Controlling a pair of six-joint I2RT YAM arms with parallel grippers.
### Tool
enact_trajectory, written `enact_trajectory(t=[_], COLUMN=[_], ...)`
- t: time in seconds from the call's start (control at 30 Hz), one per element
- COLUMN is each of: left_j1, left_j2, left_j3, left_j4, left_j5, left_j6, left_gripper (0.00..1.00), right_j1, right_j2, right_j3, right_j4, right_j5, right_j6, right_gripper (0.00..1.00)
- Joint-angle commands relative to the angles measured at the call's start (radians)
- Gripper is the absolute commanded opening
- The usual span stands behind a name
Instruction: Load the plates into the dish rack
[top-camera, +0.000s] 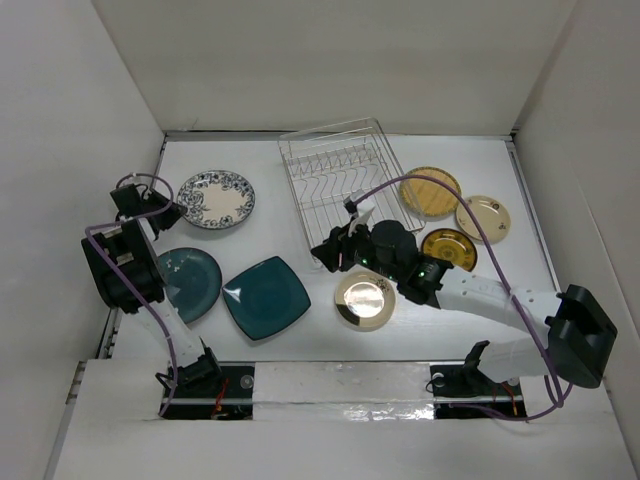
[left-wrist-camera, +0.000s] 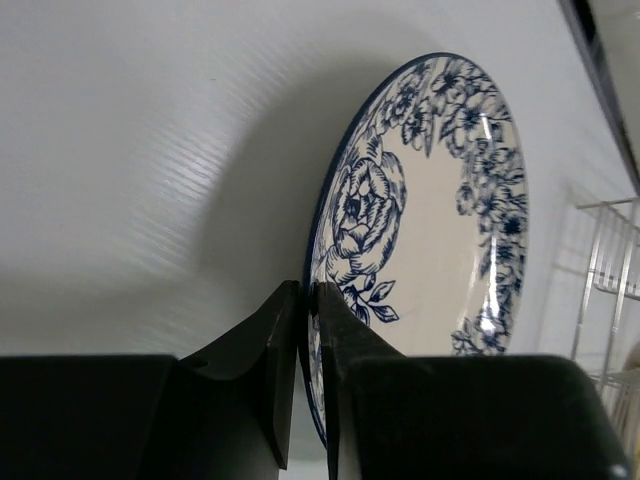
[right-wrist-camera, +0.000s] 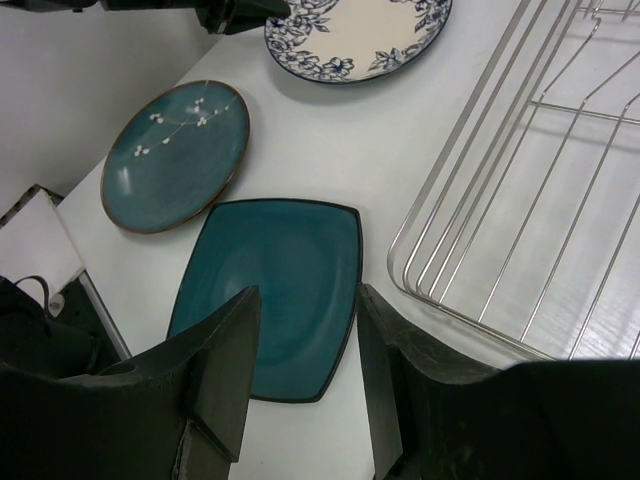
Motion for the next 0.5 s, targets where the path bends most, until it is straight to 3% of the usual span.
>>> enact_trajectory(t=[0.0, 0.27, 0.47], left_j1=[-0.005, -0.005, -0.005], left_j2=[-0.146, -0.246, -0.314], left_j3=[-0.048, -0.131, -0.197], left_j4=[0.134, 0.35, 0.481], left_j5=[0.034, 0.077, 0.092], left_j6=[-0.061, -0.251, -0.385], left_gripper=[0.0, 0.0, 0.0], right_j1=[-0.006, -0.015, -0.06], right_j2=[-0.016, -0.01, 0.063], right_j3=[0.054, 0.123, 0.221], right_j4=[0.018, -0.025, -0.036], right_j5=[0.011, -0.005, -0.046], right_j6=[-0.014, -0.011, 0.015], right_gripper=[0.49, 0.52, 0.69])
